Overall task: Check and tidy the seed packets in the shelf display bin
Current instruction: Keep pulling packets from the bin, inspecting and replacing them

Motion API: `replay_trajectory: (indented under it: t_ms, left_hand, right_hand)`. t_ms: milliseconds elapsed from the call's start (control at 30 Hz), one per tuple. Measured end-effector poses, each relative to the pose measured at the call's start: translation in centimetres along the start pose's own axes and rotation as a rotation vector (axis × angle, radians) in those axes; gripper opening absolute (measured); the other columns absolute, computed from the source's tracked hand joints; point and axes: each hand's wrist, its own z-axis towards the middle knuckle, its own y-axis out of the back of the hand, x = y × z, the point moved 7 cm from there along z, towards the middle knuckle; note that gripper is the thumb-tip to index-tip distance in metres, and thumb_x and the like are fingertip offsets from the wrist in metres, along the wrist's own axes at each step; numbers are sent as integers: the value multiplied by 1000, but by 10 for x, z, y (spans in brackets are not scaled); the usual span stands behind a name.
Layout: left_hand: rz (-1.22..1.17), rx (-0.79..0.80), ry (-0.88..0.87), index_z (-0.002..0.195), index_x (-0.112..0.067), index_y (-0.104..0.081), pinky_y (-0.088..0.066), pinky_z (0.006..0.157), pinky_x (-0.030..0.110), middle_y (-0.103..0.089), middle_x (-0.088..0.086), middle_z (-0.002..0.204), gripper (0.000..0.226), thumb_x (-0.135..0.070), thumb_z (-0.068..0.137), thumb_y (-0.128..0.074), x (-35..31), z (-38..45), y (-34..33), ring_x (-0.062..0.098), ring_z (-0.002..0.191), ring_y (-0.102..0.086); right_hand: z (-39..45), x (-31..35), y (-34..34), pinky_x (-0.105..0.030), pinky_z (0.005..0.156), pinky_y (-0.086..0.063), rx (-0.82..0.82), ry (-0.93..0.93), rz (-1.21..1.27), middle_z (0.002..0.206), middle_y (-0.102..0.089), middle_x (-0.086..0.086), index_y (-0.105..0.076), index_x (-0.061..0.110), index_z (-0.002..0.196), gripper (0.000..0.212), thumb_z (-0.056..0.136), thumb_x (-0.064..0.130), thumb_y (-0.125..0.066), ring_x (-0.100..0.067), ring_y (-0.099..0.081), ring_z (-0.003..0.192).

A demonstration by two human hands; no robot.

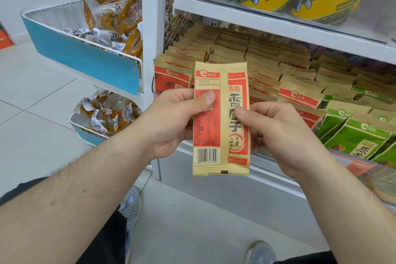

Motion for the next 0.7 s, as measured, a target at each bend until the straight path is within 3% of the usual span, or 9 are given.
replay_trajectory:
  t_ms: [167,300,400,500,633,700]
  left_hand:
    - [25,110,48,106,-9,-70,-59,75,46,-73,18,105,39,-24,70,-66,2,-5,-7,33,92,-71]
    - [-31,103,32,109,-8,-68,-62,70,41,-73,17,105,42,-22,70,-67,1,-4,-6,30,90,-73]
    - [-90,108,42,113,-8,-68,-58,81,49,-72,17,110,40,-22,76,-72,1,-2,-5,34,98,-71]
    - [-99,115,53,113,-9,-68,-55,85,51,-72,16,111,41,-23,74,-72,2,-2,-5,34,100,-70]
    - [-69,117,27,113,-12,-68,-54,87,52,-71,15,112,41,-27,75,-68,0,-2,-4,34,102,-69]
    - [-50,98,-3,110,-13,-70,-56,88,51,-72,13,110,46,-44,78,-61,-3,-1,-3,35,103,-69]
  right_hand:
    - [1,1,5,-27,50,-40,-71,31,114,66,-68,-16,-69,1,79,36,79,37,-67,-24,-52,55]
    - [0,1,2,-32,60,-42,32,4,87,80,-72,-21,-69,-3,93,46,72,37,-77,-33,-57,70]
    - [-1,2,1,-33,58,-46,74,12,109,85,-70,-30,-67,-9,91,45,72,32,-68,-38,-58,73]
    - [0,2,3,-42,70,-48,77,31,147,87,-67,-34,-66,-10,86,42,74,30,-68,-42,-58,75]
    - [3,-1,2,-37,65,-49,71,35,148,83,-71,-25,-69,-5,87,38,76,31,-67,-35,-61,72]
    - [3,0,-2,-36,65,-53,66,40,201,82,-74,-16,-75,4,84,28,80,30,-69,-29,-66,72]
